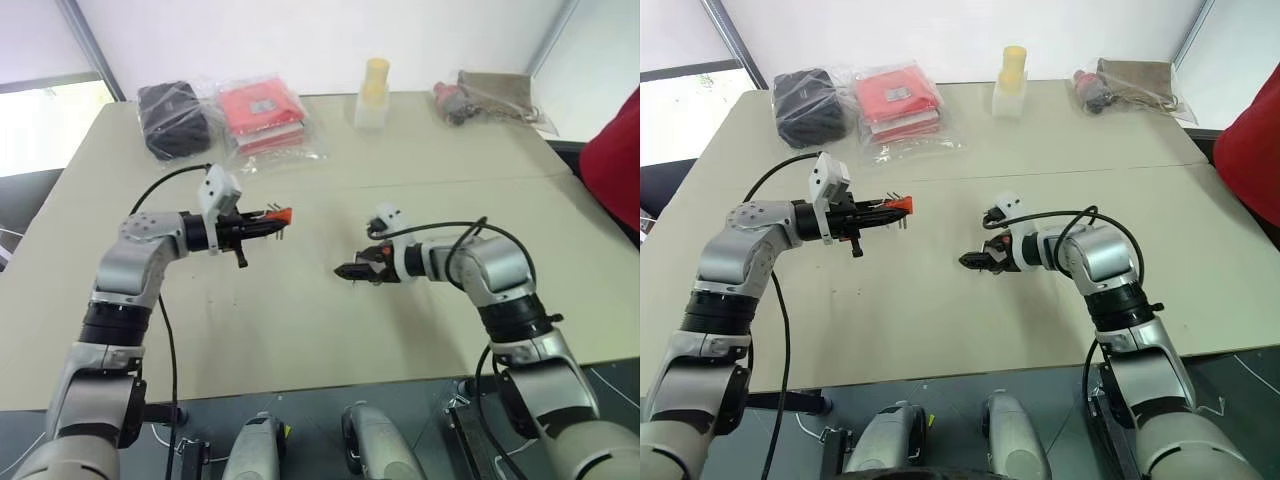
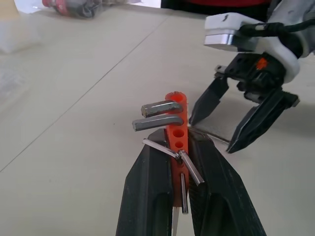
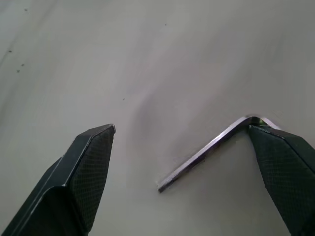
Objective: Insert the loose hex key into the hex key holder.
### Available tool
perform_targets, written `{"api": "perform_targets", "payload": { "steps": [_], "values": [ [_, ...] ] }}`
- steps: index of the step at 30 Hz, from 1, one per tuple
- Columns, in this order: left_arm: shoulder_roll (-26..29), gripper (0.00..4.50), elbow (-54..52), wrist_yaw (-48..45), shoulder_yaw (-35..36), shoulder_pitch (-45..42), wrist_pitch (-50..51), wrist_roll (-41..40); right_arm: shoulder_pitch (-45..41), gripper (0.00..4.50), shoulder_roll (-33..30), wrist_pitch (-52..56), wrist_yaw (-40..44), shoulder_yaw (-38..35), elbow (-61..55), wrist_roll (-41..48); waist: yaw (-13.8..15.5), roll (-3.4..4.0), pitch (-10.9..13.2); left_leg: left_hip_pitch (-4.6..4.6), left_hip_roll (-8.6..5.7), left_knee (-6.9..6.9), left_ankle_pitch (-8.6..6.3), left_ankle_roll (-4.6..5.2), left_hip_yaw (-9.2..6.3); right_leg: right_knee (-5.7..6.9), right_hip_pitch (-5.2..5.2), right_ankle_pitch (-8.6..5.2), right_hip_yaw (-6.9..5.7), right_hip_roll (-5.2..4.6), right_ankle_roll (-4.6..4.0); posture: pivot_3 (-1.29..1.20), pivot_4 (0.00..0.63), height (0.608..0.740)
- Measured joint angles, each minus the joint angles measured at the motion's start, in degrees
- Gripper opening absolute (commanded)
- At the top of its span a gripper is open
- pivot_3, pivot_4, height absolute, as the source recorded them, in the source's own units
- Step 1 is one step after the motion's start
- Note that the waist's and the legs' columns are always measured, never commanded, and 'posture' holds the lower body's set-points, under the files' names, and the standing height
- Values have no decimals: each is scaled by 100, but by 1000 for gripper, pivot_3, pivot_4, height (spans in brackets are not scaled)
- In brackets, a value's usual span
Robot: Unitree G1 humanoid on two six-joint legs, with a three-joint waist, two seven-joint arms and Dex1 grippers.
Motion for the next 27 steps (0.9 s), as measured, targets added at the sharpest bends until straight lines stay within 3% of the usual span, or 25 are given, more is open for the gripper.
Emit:
{"api": "perform_targets", "payload": {
  "steps": [8,11,18,27],
  "values": [
    [-49,0,-112,200,3,168,31,-12,-223,4487,59,-665,174,548,462,-577,-3,-13,-13,18,1,0,0,0,-5,-6,23,0,-4,0,0,0,150,740],
    [-64,0,-151,223,3,176,32,-22,-234,3654,64,-760,208,600,511,-750,-2,-17,-18,20,1,0,0,0,-7,-7,26,0,-6,0,0,0,150,740],
    [-210,0,-173,345,6,304,24,-31,-470,138,324,-795,52,539,994,-1115,-15,-36,-38,27,6,-7,0,0,-6,-8,26,0,-6,5,-1,0,150,740],
    [-259,0,-172,447,8,304,-7,-30,-456,54,455,-912,170,544,1091,-1435,-20,-48,-64,44,8,-13,-1,2,-5,-10,40,-1,-6,5,-3,0,150,740]
  ]
}}
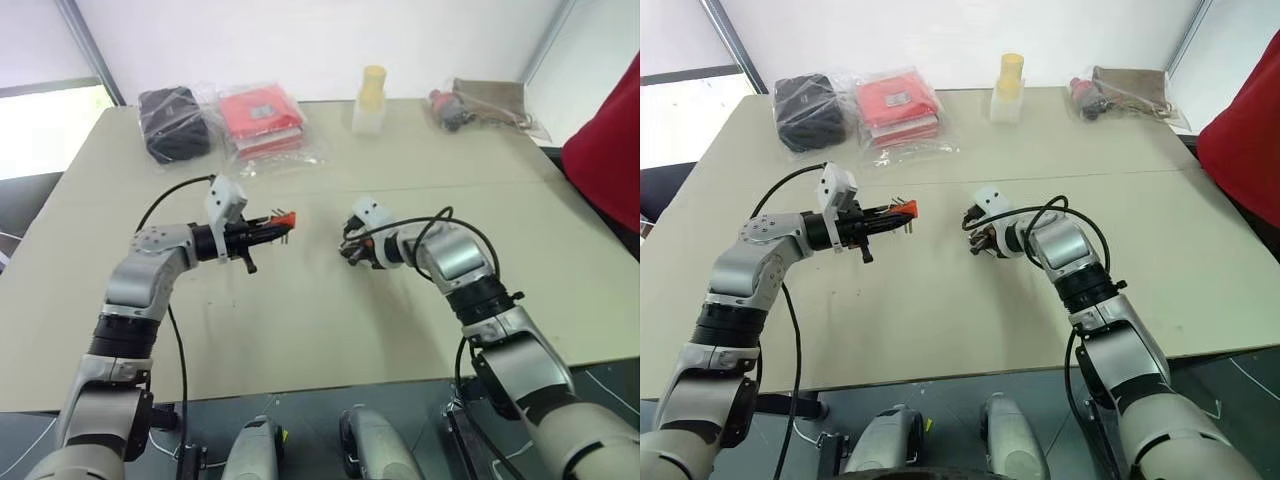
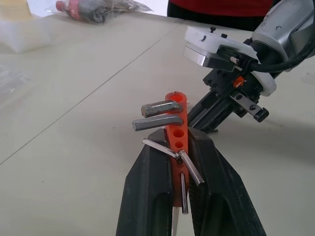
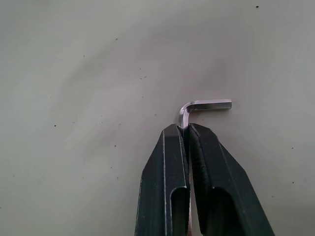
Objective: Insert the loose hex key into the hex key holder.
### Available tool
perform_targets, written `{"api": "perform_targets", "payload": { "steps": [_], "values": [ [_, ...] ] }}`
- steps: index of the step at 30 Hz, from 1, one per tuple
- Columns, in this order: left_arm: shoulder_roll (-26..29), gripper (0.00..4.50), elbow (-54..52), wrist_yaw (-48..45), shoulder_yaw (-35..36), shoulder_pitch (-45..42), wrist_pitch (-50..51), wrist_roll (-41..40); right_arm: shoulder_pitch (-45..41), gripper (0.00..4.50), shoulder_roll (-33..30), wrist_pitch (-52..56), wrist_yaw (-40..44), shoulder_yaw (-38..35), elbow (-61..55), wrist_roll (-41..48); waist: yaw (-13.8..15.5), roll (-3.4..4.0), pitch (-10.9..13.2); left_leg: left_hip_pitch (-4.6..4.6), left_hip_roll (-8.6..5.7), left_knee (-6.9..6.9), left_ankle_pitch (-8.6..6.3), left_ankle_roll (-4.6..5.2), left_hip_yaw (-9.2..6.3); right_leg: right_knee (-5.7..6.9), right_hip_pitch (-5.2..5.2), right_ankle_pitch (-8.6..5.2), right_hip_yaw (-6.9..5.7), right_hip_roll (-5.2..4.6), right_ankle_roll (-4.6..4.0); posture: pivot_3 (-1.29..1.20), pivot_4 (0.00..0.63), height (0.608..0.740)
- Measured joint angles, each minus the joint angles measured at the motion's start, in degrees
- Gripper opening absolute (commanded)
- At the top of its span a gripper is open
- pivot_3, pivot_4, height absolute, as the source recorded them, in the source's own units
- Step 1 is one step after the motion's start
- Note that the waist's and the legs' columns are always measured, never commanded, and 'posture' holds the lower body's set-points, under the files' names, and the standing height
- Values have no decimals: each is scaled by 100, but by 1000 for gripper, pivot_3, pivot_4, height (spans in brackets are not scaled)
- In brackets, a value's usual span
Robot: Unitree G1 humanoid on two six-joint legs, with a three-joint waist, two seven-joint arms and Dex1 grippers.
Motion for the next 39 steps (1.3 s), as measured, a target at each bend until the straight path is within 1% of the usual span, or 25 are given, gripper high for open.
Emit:
{"api": "perform_targets", "payload": {
  "steps": [4,7,9,12,14,15,19,23,24,27,32,39],
  "values": [
    [12,0,0,-20,-1,1,-17,0,43,54,-1,-192,26,-16,-2,-70,-1,-2,-5,1,0,0,0,0,0,0,1,0,0,0,0,0,150,740],
    [220,0,0,-322,-56,12,33,-1,42,54,131,-520,-185,-354,59,-9,-37,9,4,-19,-1,-1,0,0,-1,-1,-16,0,0,2,0,0,150,740],
    [357,0,86,-630,-83,-9,88,-7,-45,54,279,-824,-367,-919,-18,267,-25,22,16,-56,-1,0,0,0,1,2,-55,1,2,1,1,0,150,740],
    [351,0,447,-986,-152,-264,213,-32,-385,54,313,-1196,-424,-1741,-531,765,31,27,19,-115,-2,6,1,-1,-7,6,-105,2,-6,-2,2,0,150,740],
    [271,0,840,-1208,-187,-634,316,-105,-495,54,360,-1553,-454,-2138,-959,1041,86,27,19,-131,-2,11,1,-1,-24,-1,-107,2,-29,-7,2,0,150,740],
    [216,0,1029,-1279,-185,-854,329,-124,-496,54,378,-1725,-440,-2222,-1153,1139,100,27,19,-132,-4,11,1,-1,-26,-3,-105,2,-32,-11,2,0,150,740],
    [84,0,1511,-1480,-180,-1454,358,-214,-292,54,469,-2017,-358,-2259,-1535,1390,116,27,19,-133,-13,14,1,-1,-21,-3,-104,3,-29,-20,3,0,150,740],
    [-295,0,2380,-1691,-195,-2108,249,-195,-159,54,921,-1629,-658,-2716,-1956,2218,138,28,22,-133,-11,21,1,0,-31,6,-106,4,-35,-10,3,0,150,740],
    [-430,0,2606,-1747,-201,-2325,159,-169,-160,54,1014,-1558,-759,-2773,-2102,2405,154,28,22,-133,-10,21,2,0,-34,8,-106,3,-37,-9,2,0,150,740],
    [-612,0,3008,-1863,-203,-2737,-95,-87,-152,54,1080,-1448,-962,-2768,-2341,2673,152,29,22,-132,-10,20,1,0,-31,6,-106,3,-36,-9,2,0,150,740],
    [-687,0,3482,-1941,-193,-2771,-327,36,-12,54,1072,-1335,-1174,-2797,-2525,2921,147,30,23,-132,-10,19,1,0,-32,6,-106,3,-36,-8,2,0,150,740],
    [-708,0,3603,-2008,-106,-2856,-436,45,67,54,958,-1324,-1231,-2757,-2624,3053,168,30,23,-134,-10,20,1,0,-32,6,-106,3,-36,-10,2,0,150,740]
  ]
}}
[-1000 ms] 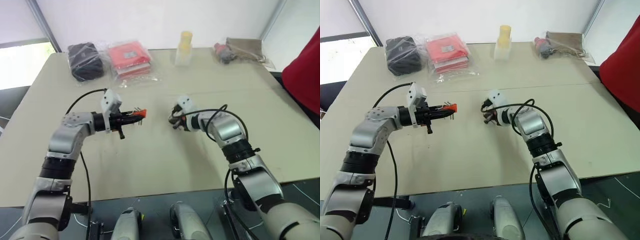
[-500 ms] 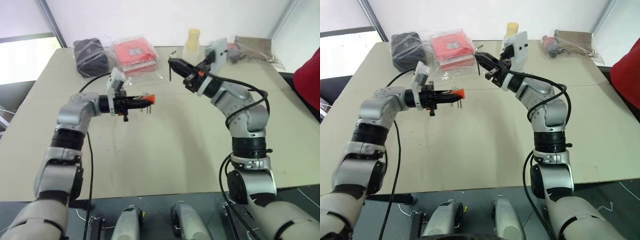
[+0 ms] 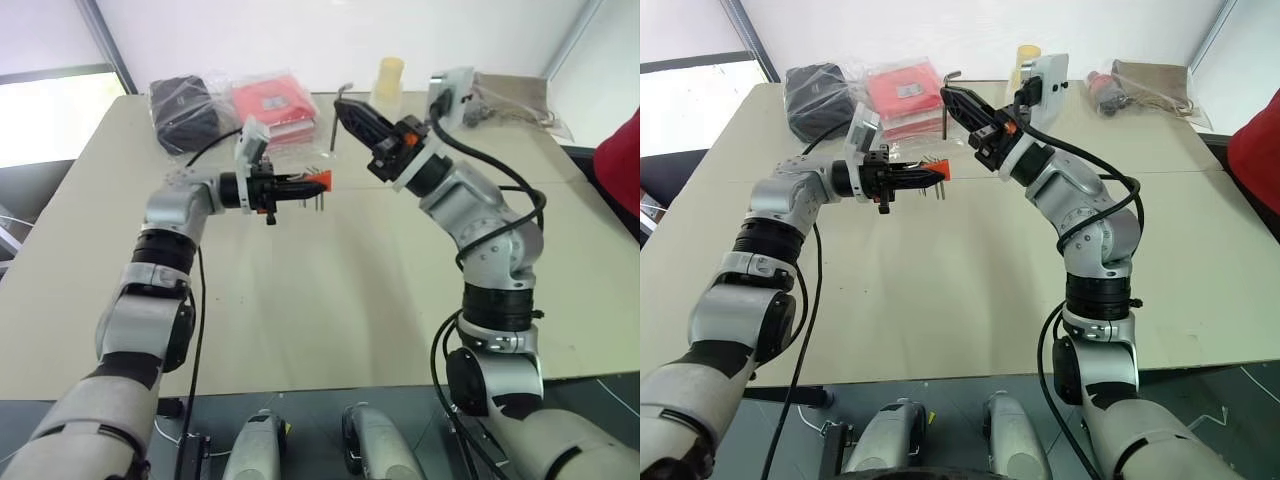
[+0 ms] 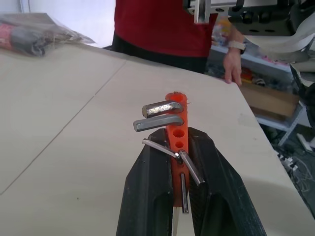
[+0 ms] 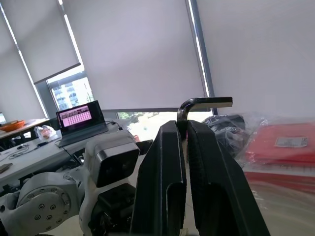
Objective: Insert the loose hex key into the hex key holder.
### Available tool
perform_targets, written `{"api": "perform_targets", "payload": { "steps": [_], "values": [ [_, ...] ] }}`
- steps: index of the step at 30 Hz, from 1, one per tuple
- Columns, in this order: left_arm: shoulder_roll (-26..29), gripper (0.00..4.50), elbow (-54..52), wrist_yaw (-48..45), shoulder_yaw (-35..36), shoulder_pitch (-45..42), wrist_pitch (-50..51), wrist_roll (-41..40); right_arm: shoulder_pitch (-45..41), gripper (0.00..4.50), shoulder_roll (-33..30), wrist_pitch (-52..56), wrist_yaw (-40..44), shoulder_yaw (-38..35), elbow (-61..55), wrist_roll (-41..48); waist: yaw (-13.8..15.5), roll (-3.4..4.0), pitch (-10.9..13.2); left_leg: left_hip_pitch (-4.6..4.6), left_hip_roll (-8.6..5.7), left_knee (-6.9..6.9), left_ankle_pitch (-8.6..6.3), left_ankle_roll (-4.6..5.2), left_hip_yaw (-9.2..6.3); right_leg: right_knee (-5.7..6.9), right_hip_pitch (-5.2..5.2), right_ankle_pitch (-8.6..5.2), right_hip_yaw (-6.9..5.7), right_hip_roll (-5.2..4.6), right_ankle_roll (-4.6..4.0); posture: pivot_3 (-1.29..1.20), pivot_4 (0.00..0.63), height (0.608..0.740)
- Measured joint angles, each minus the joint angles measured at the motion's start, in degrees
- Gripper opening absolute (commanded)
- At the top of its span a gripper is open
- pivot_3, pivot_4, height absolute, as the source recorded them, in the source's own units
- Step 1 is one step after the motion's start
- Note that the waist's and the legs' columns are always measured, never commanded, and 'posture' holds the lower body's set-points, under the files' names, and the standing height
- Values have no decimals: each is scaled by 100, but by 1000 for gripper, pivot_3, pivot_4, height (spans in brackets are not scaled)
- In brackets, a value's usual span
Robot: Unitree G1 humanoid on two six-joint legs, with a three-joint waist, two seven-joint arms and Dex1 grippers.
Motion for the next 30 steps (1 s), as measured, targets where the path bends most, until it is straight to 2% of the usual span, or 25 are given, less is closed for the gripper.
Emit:
{"api": "perform_targets", "payload": {
  "steps": [16,30],
  "values": [
    [-26,0,-493,10,104,-18,247,-27,123,54,-12,-46,-10,136,29,-4,-4,0,0,0,1,0,0,0,-1,1,0,0,0,1,0,0,150,740],
    [-49,0,-497,100,103,-17,263,-19,191,54,-64,-166,-27,139,32,-8,-3,0,0,0,0,1,0,0,-1,1,0,0,0,1,0,0,150,740]
  ]
}}
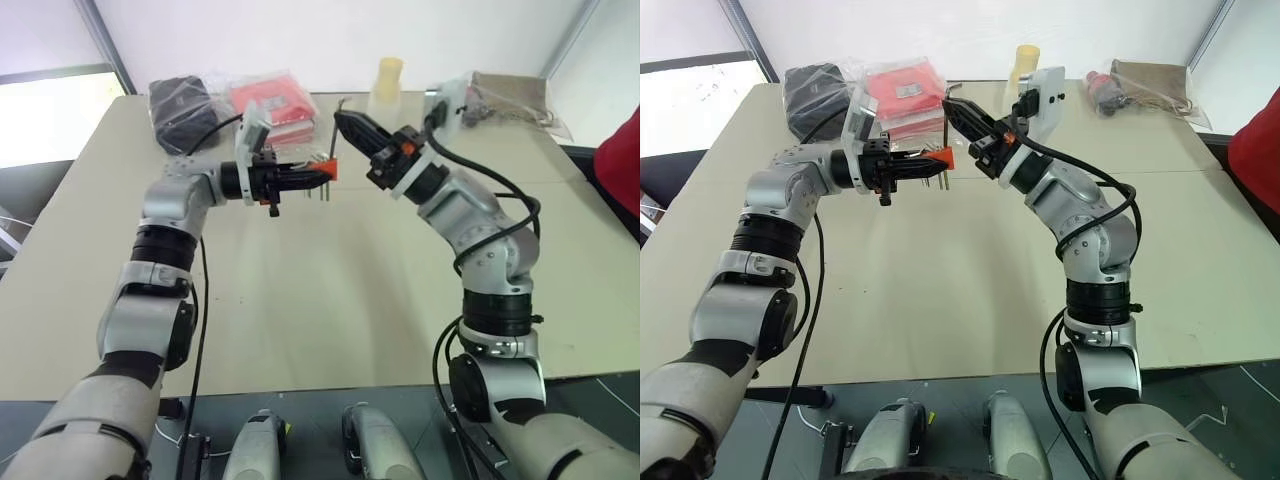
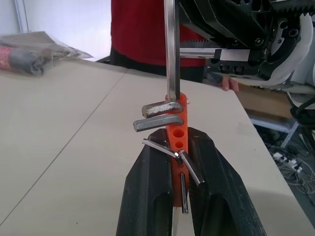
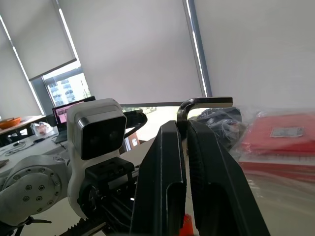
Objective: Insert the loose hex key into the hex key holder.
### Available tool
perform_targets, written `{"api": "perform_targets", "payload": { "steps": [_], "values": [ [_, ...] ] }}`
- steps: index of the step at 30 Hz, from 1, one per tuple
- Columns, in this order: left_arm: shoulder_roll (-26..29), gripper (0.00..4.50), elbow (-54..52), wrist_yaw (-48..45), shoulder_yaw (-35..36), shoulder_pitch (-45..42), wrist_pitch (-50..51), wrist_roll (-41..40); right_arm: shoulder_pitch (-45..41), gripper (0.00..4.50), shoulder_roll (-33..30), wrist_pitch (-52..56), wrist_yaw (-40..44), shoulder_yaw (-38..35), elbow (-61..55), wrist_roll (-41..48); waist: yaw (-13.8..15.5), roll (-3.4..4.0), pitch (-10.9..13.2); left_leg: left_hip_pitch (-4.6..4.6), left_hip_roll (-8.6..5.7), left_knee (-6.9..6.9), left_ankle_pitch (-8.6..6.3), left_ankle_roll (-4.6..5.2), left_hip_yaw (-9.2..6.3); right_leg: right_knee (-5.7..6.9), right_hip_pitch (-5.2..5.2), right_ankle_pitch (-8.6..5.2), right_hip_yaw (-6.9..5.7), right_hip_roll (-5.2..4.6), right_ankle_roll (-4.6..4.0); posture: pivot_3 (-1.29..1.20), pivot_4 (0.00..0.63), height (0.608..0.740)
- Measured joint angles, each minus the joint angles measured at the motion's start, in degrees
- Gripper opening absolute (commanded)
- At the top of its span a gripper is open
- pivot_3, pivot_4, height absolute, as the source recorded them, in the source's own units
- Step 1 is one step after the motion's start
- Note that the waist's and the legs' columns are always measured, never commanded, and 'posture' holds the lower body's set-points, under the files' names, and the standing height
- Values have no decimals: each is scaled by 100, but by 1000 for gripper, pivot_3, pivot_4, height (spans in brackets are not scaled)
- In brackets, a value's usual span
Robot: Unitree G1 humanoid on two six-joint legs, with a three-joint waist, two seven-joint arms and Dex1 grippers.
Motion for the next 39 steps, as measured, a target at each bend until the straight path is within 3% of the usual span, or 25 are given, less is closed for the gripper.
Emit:
{"api": "perform_targets", "payload": {
  "steps": [39],
  "values": [
    [51,0,267,128,5,-1,-182,21,62,54,-235,-92,167,72,150,9,2,0,0,0,0,2,0,0,0,1,0,0,0,0,0,0,150,740]
  ]
}}
